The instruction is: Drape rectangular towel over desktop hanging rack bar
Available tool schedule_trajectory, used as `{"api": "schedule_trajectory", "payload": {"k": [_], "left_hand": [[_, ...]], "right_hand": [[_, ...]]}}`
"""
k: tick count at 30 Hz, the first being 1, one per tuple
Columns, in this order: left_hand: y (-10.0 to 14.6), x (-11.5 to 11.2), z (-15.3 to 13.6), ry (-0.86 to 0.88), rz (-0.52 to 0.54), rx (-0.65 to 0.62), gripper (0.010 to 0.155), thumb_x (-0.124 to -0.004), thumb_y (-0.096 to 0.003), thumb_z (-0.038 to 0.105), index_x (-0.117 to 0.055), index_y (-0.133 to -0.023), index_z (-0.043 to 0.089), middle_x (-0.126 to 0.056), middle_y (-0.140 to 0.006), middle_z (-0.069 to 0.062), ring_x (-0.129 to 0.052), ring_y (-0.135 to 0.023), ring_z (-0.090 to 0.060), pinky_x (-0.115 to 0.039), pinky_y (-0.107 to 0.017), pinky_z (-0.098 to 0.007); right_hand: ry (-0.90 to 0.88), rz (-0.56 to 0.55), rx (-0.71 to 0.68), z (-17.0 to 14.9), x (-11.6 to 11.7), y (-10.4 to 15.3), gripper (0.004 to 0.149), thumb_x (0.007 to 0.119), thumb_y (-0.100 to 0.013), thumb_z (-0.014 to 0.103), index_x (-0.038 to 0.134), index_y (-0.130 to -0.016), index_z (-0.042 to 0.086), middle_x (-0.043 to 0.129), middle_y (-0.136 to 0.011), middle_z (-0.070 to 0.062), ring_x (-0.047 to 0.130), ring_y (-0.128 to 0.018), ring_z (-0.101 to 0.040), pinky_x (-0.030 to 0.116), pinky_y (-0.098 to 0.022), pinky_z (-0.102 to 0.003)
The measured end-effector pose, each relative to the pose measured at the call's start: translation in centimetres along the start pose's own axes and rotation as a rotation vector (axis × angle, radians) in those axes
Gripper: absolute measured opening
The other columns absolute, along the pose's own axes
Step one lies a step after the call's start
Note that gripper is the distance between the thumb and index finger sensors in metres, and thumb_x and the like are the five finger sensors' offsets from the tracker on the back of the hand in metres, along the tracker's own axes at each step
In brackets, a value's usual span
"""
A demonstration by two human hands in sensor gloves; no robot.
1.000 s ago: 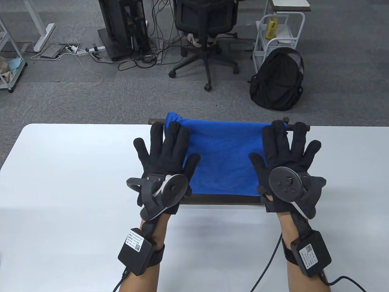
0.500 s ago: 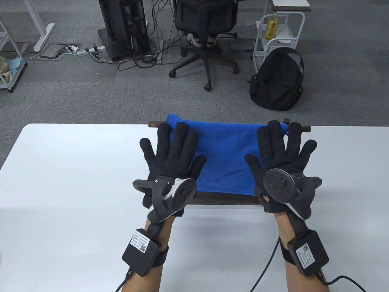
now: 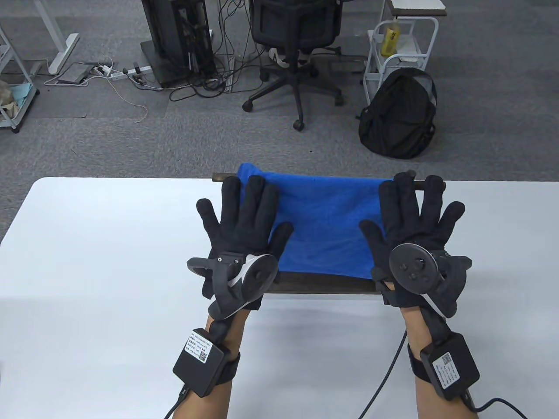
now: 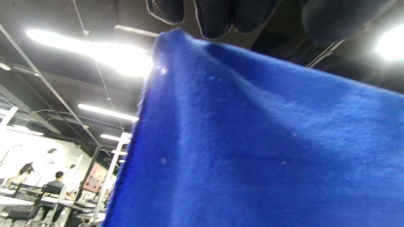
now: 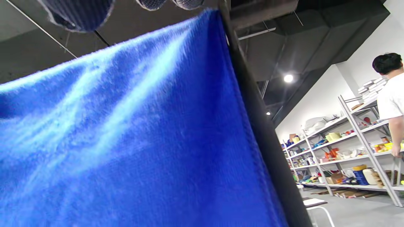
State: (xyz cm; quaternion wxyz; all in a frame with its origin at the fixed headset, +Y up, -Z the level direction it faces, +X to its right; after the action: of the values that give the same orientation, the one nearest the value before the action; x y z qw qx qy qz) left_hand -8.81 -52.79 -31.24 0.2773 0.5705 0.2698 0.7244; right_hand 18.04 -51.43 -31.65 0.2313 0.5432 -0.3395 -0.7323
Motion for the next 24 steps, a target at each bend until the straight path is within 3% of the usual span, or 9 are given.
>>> {"api": "schedule_trajectory", "payload": {"k": [5,10,16,24], "left_hand": [[0.8,0.7,1.7,-0.025,-0.023,-0.106,0.067,-0.064,-0.0454,0.067,-0.052,-0.108,0.045,-0.058,-0.121,0.011,-0.057,-0.118,-0.028,-0.049,-0.08,-0.06],[2.7,0.1,2.6,0.088,-0.063,-0.206,0.064,-0.066,-0.0437,0.066,-0.062,-0.103,0.043,-0.069,-0.116,0.01,-0.074,-0.11,-0.026,-0.063,-0.076,-0.053],[6.9,-3.6,2.7,0.03,-0.32,-0.245,0.069,-0.063,-0.0442,0.068,-0.052,-0.108,0.043,-0.057,-0.12,0.008,-0.06,-0.115,-0.03,-0.054,-0.078,-0.058],[11.3,-9.1,1.7,0.051,-0.525,-0.238,0.071,-0.062,-0.0443,0.068,-0.047,-0.109,0.042,-0.051,-0.122,0.007,-0.053,-0.116,-0.032,-0.048,-0.077,-0.061]], "right_hand": [[-0.057,-0.002,-0.079,1.5,-1.1,1.1,0.075,0.072,-0.045,0.058,0.038,-0.107,0.032,0.034,-0.123,0.005,0.021,-0.113,-0.038,0.023,-0.07,-0.072],[0.021,0.118,-0.139,2.4,0.4,3.6,0.077,0.07,-0.045,0.06,0.032,-0.107,0.034,0.031,-0.123,0.005,0.023,-0.113,-0.038,0.026,-0.07,-0.071],[0.071,0.276,-0.179,1.7,3.8,7.9,0.08,0.07,-0.044,0.061,0.028,-0.106,0.034,0.028,-0.123,0.004,0.024,-0.113,-0.039,0.027,-0.071,-0.071],[0.147,0.499,-0.196,-0.3,9.5,12.5,0.085,0.068,-0.044,0.063,0.016,-0.104,0.034,0.021,-0.122,0.002,0.022,-0.112,-0.039,0.028,-0.07,-0.071]]}}
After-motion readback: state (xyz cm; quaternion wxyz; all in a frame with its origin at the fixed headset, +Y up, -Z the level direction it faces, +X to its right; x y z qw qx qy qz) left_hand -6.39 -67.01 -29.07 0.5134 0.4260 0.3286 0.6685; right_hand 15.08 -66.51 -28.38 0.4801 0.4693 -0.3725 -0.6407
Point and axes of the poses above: the tracker on the back of each hand, its own z axis roughly to the thumb side, its own y axis roughly from the fingertips to the wrist, x = y × z, the point moved 1 cm from there along -y, roughly from the wrist to the fingertips
